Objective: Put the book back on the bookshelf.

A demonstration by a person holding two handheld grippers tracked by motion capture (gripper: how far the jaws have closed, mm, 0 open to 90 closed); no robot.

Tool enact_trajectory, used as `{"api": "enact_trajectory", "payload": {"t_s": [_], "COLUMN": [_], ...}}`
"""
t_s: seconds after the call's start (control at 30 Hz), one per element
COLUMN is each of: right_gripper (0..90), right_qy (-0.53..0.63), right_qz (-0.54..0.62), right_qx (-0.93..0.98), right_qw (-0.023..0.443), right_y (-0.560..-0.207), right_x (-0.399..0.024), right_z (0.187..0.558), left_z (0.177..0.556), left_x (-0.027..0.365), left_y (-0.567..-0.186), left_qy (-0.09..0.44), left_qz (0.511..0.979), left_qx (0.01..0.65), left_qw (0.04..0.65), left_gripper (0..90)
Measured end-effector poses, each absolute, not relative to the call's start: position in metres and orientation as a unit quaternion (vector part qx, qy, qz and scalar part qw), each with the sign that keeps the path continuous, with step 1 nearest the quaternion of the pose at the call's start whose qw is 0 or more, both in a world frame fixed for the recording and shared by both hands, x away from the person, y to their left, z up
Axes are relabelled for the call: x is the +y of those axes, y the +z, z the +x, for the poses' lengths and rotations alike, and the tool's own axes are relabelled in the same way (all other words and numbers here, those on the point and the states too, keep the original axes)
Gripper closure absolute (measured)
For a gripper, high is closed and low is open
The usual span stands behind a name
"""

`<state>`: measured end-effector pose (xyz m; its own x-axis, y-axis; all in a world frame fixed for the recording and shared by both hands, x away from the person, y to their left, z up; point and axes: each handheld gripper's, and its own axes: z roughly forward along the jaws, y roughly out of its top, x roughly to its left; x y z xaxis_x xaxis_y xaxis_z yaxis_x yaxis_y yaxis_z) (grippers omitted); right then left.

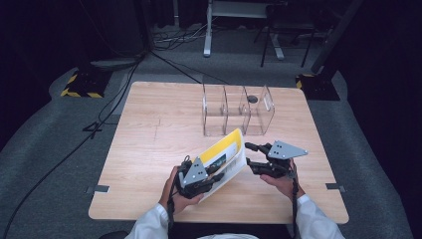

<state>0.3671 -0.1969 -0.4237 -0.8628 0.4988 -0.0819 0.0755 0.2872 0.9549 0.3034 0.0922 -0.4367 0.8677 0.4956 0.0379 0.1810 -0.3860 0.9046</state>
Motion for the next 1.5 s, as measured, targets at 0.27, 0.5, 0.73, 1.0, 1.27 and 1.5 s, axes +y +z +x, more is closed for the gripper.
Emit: {"api": "enact_trajectory", "payload": {"t_s": [0.27,0.5,0.73,1.0,1.27,1.5], "right_gripper": [47.5,46.2,46.6,48.2,49.3,46.3], "right_qy": [0.586,0.565,0.558,0.557,0.561,0.563], "right_qz": [0.119,0.109,0.115,0.14,0.177,0.191], "right_qx": [0.778,0.797,0.806,0.799,0.785,0.78], "right_qw": [0.194,0.184,0.16,0.177,0.194,0.197], "right_y": [-0.4,-0.402,-0.416,-0.417,-0.413,-0.417], "right_x": [-0.155,-0.131,-0.115,-0.132,-0.179,-0.206], "right_z": [0.344,0.342,0.347,0.35,0.353,0.348], "left_z": [0.275,0.276,0.285,0.302,0.33,0.334], "left_x": [0.133,0.147,0.157,0.138,0.08,0.068], "left_y": [-0.437,-0.447,-0.452,-0.453,-0.455,-0.452], "left_qy": [0.154,0.137,0.094,0.079,0.057,0.063], "left_qz": [0.801,0.813,0.811,0.81,0.818,0.821], "left_qx": [0.235,0.234,0.237,0.217,0.173,0.168], "left_qw": [0.528,0.516,0.527,0.539,0.545,0.541], "left_gripper": [73.9,71.0,68.5,69.5,67.8,63.9]}}
